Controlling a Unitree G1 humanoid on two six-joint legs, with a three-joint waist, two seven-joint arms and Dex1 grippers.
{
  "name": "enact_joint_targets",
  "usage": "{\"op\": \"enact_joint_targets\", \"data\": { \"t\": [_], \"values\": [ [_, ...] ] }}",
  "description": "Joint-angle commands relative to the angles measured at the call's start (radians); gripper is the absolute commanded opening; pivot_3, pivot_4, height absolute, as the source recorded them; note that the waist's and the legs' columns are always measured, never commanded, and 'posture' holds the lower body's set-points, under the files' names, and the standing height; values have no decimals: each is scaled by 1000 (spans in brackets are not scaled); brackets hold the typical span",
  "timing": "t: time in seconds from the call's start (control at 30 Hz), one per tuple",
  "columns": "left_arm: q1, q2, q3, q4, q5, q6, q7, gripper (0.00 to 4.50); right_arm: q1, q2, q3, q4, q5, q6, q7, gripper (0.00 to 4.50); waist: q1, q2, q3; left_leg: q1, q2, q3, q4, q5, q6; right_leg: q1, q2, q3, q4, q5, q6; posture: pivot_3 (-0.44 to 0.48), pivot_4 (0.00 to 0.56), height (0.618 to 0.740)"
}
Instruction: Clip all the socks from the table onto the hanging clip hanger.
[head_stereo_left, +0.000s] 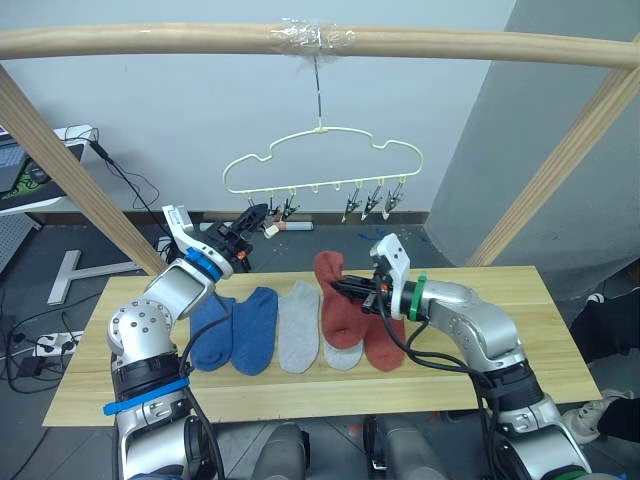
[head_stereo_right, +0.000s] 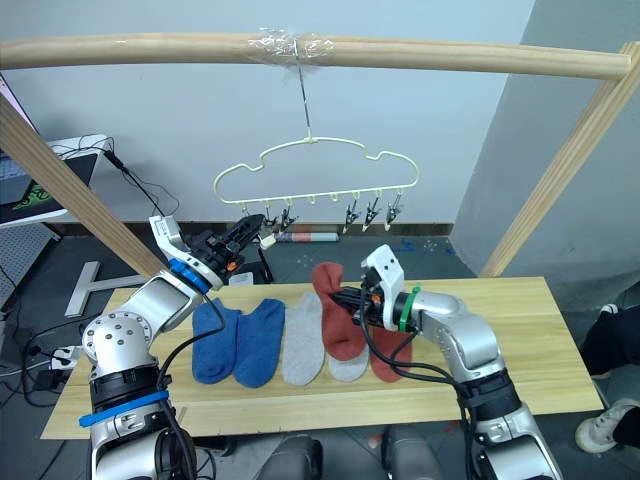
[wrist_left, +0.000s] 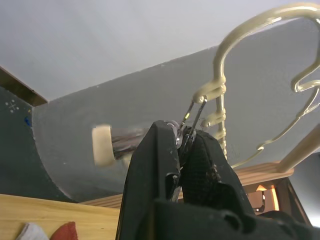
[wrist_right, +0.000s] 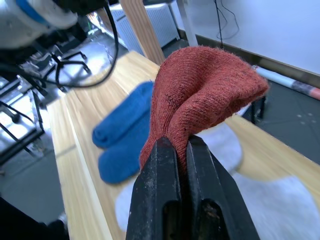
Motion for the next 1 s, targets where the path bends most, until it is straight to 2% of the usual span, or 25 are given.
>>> {"op": "enact_joint_targets", "data": {
  "t": [0.03, 0.4, 1.0],
  "values": [
    [-1, -21, 2, -78, -69, 5, 22, 232, -62, 60, 22, 58, 9, -29, -10, 14, 0, 0, 0, 0, 0, 0, 0, 0, 0, 0, 0, 0, 0, 0, 0, 19, 194, 740],
    [47, -20, -25, -142, -113, 6, 43, 232, -177, 147, 15, 162, 22, -54, -1, 14, 1, 0, 0, -1, 1, -3, -1, 0, 0, -1, 0, -1, 1, 1, -1, 47, 195, 740],
    [70, 5, -32, -135, -111, -13, 34, 232, -152, 132, 6, 81, 62, -7, 15, 14, 4, 0, 0, -1, 1, -4, -1, 0, -1, -1, 0, -2, 0, 1, -1, 48, 188, 740]
  ]
}}
